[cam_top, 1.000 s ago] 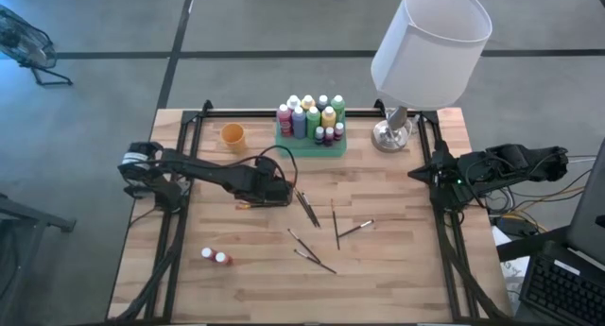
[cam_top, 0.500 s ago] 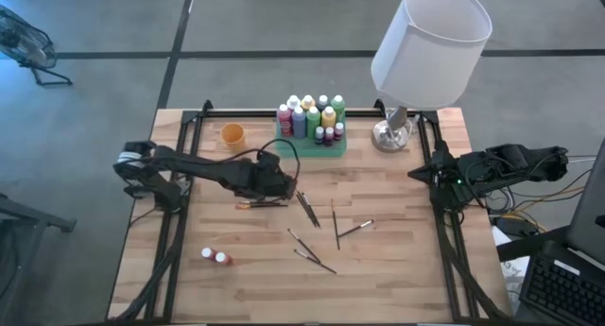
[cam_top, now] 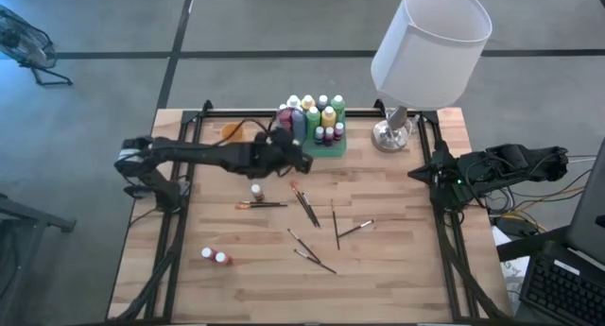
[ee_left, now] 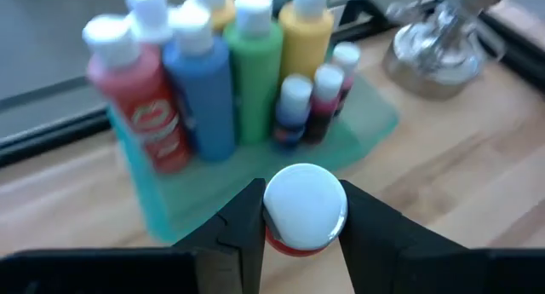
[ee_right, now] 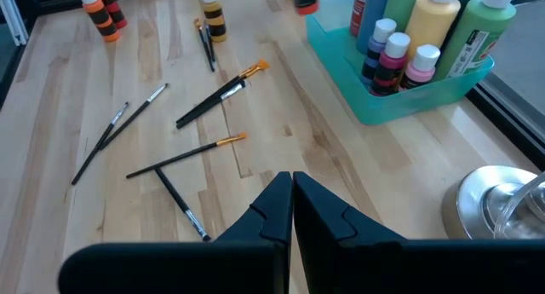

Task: Pick & Place Paint Supplies
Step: Put the small orange paint bottle into the green bin, then put the small yellow paint bottle into the green bin

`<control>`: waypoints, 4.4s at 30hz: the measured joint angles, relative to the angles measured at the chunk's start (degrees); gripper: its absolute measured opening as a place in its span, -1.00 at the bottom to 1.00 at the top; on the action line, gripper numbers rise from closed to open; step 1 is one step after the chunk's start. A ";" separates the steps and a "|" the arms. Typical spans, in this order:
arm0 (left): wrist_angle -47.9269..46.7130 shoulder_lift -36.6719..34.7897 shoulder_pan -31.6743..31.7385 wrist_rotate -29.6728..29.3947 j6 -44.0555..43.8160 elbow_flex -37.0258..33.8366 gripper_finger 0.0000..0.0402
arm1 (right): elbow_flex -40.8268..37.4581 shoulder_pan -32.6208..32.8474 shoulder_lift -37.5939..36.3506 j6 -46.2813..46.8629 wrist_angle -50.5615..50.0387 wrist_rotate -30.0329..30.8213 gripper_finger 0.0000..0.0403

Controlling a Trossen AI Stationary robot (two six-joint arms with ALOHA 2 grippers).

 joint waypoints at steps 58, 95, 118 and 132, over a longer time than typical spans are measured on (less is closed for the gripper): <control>11.85 19.30 13.50 6.02 9.03 8.32 -0.37 | 0.00 0.00 -0.02 0.00 0.00 0.02 -0.96; 9.31 23.89 13.73 6.93 11.91 13.09 0.00 | 0.00 0.01 -0.01 0.00 0.00 0.01 -0.96; -6.40 5.79 7.88 6.87 19.75 15.87 -0.08 | 0.00 0.00 0.05 0.00 -0.01 0.00 -0.96; -26.88 -2.59 -9.50 -7.28 11.83 15.77 -0.17 | 0.00 0.01 0.07 0.00 0.01 0.02 -0.96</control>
